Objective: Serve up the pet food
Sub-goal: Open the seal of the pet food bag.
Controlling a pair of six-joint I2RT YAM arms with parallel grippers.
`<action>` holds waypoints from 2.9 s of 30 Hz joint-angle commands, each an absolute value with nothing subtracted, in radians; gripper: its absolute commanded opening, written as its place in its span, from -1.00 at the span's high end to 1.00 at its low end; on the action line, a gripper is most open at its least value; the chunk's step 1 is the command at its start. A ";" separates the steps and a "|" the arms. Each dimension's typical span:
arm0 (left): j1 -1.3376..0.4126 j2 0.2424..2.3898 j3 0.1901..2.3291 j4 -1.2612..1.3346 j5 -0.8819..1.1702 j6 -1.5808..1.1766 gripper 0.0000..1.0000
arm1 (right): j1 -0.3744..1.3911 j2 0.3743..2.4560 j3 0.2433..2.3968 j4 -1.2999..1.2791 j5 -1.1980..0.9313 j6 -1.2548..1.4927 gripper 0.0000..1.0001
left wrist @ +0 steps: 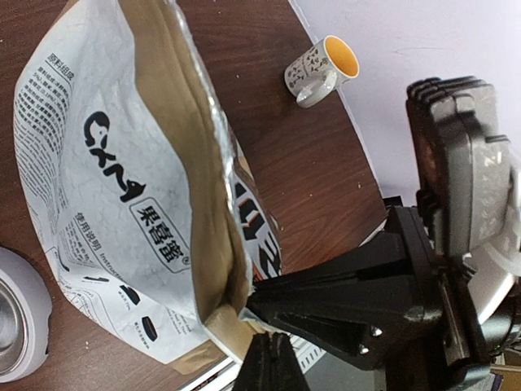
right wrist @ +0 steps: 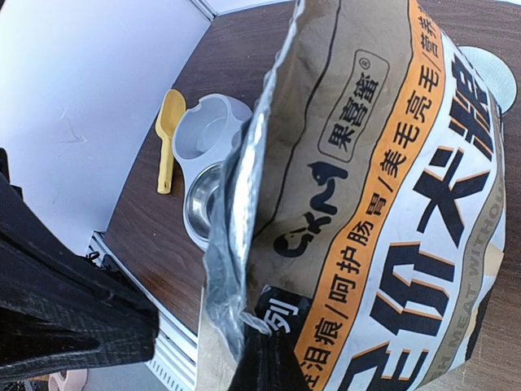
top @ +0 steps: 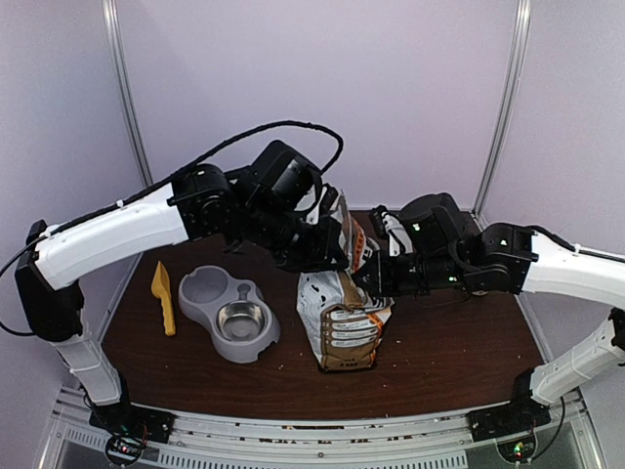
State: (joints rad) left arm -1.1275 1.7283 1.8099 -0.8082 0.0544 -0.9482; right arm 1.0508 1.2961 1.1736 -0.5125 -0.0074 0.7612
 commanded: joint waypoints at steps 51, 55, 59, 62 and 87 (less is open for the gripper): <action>-1.068 1.754 1.796 -0.822 0.128 -0.925 0.09 | 1.039 1.133 1.012 -0.285 -0.152 0.851 1.00; -1.068 1.756 1.797 -0.846 0.120 -0.923 0.09 | 1.040 1.133 1.010 -0.292 -0.152 0.846 1.00; -1.068 1.756 1.785 -0.855 0.131 -0.920 0.11 | 1.039 1.138 1.008 -0.294 -0.152 0.846 1.00; -1.068 1.760 1.789 -0.854 0.138 -0.918 0.19 | 1.039 1.144 1.011 -0.298 -0.155 0.841 1.00; -1.069 1.787 1.850 -0.812 0.198 -0.909 1.00 | 1.042 1.218 1.067 -0.360 -0.174 0.790 1.00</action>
